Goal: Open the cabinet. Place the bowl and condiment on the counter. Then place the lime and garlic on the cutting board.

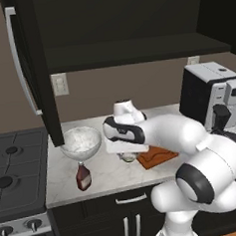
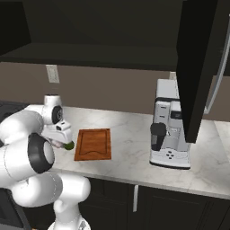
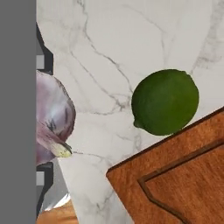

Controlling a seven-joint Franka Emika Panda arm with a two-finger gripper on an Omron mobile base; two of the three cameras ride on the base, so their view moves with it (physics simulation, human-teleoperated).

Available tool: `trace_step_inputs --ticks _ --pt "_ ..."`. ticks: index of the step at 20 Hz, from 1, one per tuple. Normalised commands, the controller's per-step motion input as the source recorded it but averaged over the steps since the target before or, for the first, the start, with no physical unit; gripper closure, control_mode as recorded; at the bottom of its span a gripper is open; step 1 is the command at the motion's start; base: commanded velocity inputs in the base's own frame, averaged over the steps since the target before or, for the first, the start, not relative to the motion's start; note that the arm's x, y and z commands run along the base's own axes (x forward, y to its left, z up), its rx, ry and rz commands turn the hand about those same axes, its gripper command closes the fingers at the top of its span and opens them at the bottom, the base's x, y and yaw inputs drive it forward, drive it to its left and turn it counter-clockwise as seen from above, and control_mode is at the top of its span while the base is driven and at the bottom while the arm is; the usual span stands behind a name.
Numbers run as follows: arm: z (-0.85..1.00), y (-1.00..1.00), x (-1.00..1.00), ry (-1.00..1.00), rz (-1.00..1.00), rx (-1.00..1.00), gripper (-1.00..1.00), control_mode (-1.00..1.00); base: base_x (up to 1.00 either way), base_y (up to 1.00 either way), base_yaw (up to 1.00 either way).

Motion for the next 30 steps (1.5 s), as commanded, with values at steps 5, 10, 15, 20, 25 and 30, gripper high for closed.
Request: trace_step_inputs --ticks 5,10,15,20,25,30 --pt "0.93 0.00 -0.05 0.00 -0.15 -0.04 1.00 -1.00 0.00 0.00 0.00" --pt "0.43 -0.22 0.00 -0.09 -0.21 -0.03 1.00 -1.00 0.00 0.00 0.00" --pt "0.01 -0.93 0.00 -0.01 -0.10 0.00 1.00 -1.00 0.00 0.00 0.00" --pt "-0.06 -0.96 0.00 -0.09 -0.04 0.00 1.00 -1.00 0.00 0.00 0.00" --pt "-0.03 -0.23 0.15 -0.14 0.00 0.00 1.00 -1.00 0.00 0.00 0.00" --pt "-0.14 0.00 0.55 -0.13 0.00 0.00 1.00 -1.00 0.00 0.00 0.00"
